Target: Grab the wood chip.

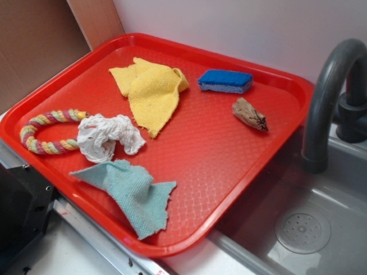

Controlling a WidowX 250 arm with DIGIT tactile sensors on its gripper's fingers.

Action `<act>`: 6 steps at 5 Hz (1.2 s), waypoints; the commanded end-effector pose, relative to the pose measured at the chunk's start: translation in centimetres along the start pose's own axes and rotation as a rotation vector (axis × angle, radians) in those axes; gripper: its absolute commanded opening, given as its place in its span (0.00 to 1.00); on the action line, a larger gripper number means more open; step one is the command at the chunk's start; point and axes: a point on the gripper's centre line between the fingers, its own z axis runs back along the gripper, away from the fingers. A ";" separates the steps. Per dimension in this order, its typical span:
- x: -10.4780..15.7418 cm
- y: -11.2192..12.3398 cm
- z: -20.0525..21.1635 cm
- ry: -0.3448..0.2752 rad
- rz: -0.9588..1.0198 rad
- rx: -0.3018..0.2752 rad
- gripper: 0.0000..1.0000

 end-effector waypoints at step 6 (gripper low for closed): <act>13.3 -7.3 -13.3 -0.020 0.837 -0.081 1.00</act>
